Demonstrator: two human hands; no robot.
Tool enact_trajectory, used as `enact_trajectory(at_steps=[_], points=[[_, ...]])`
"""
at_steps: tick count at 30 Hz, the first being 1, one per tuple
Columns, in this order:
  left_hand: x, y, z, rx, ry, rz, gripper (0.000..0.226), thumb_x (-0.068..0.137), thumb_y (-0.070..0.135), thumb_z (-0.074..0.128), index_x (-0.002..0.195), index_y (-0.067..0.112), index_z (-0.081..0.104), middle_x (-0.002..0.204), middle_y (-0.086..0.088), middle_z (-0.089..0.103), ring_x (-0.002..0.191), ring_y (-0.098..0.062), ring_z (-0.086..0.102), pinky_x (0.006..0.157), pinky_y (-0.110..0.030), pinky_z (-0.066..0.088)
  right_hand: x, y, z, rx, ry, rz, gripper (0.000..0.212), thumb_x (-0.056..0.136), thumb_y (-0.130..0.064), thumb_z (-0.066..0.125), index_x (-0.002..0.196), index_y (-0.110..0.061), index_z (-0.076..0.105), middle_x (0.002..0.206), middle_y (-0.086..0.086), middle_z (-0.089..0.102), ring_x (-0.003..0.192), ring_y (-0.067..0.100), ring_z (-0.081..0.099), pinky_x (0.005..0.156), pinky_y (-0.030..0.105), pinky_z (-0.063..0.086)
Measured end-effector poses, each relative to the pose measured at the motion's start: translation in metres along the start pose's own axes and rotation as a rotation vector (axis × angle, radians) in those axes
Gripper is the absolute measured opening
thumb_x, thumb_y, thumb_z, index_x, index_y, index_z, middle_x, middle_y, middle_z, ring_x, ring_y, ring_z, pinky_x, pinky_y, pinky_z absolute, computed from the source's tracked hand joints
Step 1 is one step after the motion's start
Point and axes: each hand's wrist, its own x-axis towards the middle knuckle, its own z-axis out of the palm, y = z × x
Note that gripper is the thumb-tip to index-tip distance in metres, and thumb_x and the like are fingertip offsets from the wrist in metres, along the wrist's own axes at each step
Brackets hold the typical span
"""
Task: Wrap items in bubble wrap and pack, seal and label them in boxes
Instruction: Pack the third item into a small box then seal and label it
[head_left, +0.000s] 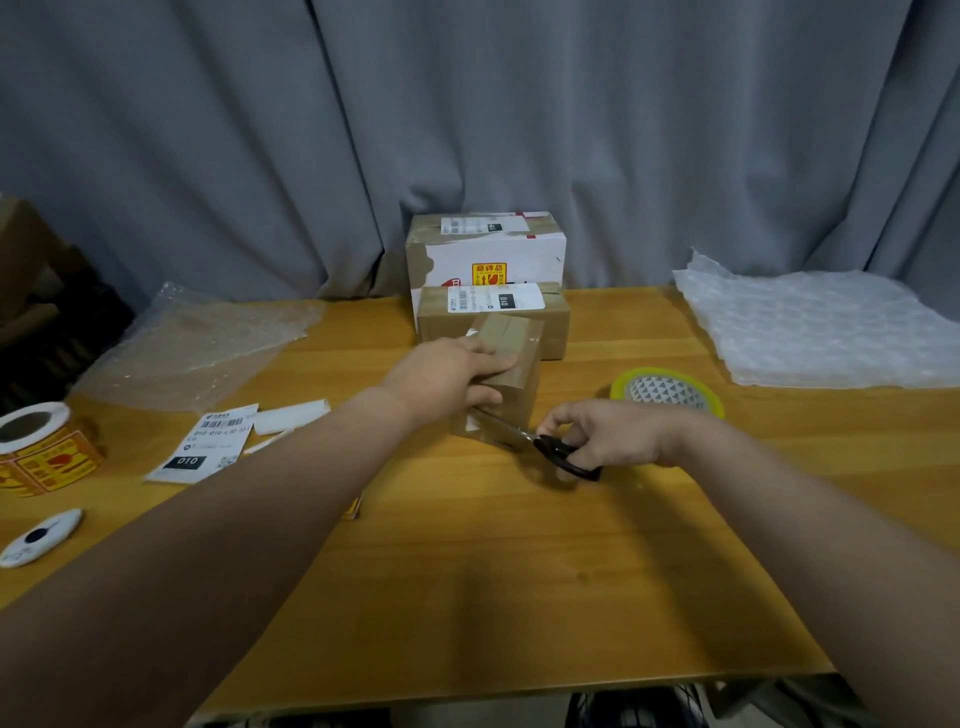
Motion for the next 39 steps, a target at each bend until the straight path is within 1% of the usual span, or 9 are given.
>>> enact_trajectory(at_steps=[5, 10, 17, 21, 26, 30, 34, 37, 39], points=[[0.005, -0.004, -0.005, 0.016, -0.003, 0.026, 0.054, 0.089, 0.045, 0.056, 0.14, 0.037, 0.041, 0.143, 0.004, 0.044, 0.126, -0.017, 0.044, 0.094, -0.029, 0.038, 0.002, -0.005, -0.011, -0.019, -0.117, 0.02, 0.031, 0.085, -0.028, 0.071, 0.11, -0.019, 0.054, 0.093, 0.003, 0.061, 0.076, 0.012, 0.054, 0.072, 0.021, 0.045], [0.006, -0.004, -0.005, 0.03, 0.002, 0.036, 0.053, 0.089, 0.047, 0.056, 0.139, 0.037, 0.042, 0.139, 0.004, 0.047, 0.122, -0.017, 0.046, 0.093, -0.03, 0.039, 0.003, -0.013, -0.007, -0.121, -0.167, 0.04, 0.071, 0.056, -0.069, 0.069, 0.11, -0.024, 0.053, 0.092, 0.008, 0.053, 0.081, 0.016, 0.048, 0.083, 0.03, 0.04], [0.005, -0.008, 0.001, 0.008, 0.012, 0.047, 0.055, 0.089, 0.048, 0.054, 0.141, 0.038, 0.039, 0.139, 0.003, 0.047, 0.123, -0.019, 0.045, 0.097, -0.033, 0.041, -0.017, 0.003, 0.015, -0.221, -0.282, 0.074, 0.044, 0.078, -0.035, 0.077, 0.113, -0.023, 0.052, 0.091, -0.01, 0.058, 0.078, 0.004, 0.053, 0.068, 0.014, 0.043], [0.006, -0.011, -0.001, 0.017, -0.015, 0.065, 0.055, 0.09, 0.048, 0.053, 0.141, 0.037, 0.039, 0.139, 0.003, 0.047, 0.122, -0.019, 0.046, 0.095, -0.034, 0.041, -0.03, 0.003, 0.009, -0.18, -0.09, 0.05, 0.047, 0.076, -0.035, 0.079, 0.113, -0.028, 0.053, 0.097, -0.009, 0.061, 0.086, 0.006, 0.057, 0.077, 0.021, 0.048], [0.0, -0.019, -0.007, -0.07, -0.084, 0.044, 0.055, 0.093, 0.034, 0.056, 0.144, 0.029, 0.036, 0.148, 0.002, 0.04, 0.131, -0.02, 0.041, 0.104, -0.032, 0.032, -0.039, 0.008, -0.001, -0.511, 0.118, 0.374, 0.045, 0.08, -0.042, 0.073, 0.111, -0.019, 0.05, 0.096, -0.001, 0.057, 0.084, 0.018, 0.055, 0.066, 0.026, 0.043], [-0.004, -0.018, 0.002, -0.173, -0.062, 0.032, 0.058, 0.091, 0.027, 0.06, 0.144, 0.027, 0.035, 0.151, 0.003, 0.035, 0.138, -0.021, 0.03, 0.115, -0.036, 0.022, -0.013, 0.015, 0.02, -0.473, 0.437, 0.506, 0.037, 0.089, -0.028, 0.062, 0.112, -0.005, 0.044, 0.099, 0.01, 0.055, 0.082, 0.024, 0.055, 0.049, 0.026, 0.036], [-0.008, -0.014, 0.012, -0.223, -0.003, 0.001, 0.057, 0.093, 0.028, 0.057, 0.145, 0.025, 0.035, 0.152, 0.005, 0.031, 0.139, -0.02, 0.025, 0.114, -0.03, 0.016, -0.006, 0.0, 0.023, -0.638, 0.452, 0.577, 0.042, 0.092, -0.027, 0.06, 0.124, -0.003, 0.047, 0.091, 0.005, 0.056, 0.094, 0.025, 0.06, 0.058, 0.027, 0.043], [-0.011, -0.01, 0.015, -0.217, 0.08, -0.001, 0.052, 0.096, 0.036, 0.049, 0.144, 0.023, 0.038, 0.149, 0.004, 0.037, 0.136, -0.02, 0.027, 0.112, -0.03, 0.019, -0.007, -0.016, 0.017, -0.81, 0.667, 0.415, 0.027, 0.098, -0.031, 0.048, 0.113, -0.011, 0.057, 0.094, 0.005, 0.061, 0.087, 0.024, 0.057, 0.067, 0.032, 0.043], [-0.013, -0.008, 0.02, -0.171, 0.152, 0.004, 0.053, 0.095, 0.042, 0.047, 0.143, 0.02, 0.04, 0.145, 0.002, 0.041, 0.131, -0.02, 0.03, 0.109, -0.03, 0.025, 0.002, -0.023, 0.016, -0.672, 0.82, 0.1, 0.043, 0.098, -0.046, 0.041, 0.125, -0.014, 0.053, 0.119, 0.008, 0.06, 0.108, 0.026, 0.056, 0.081, 0.036, 0.046]])
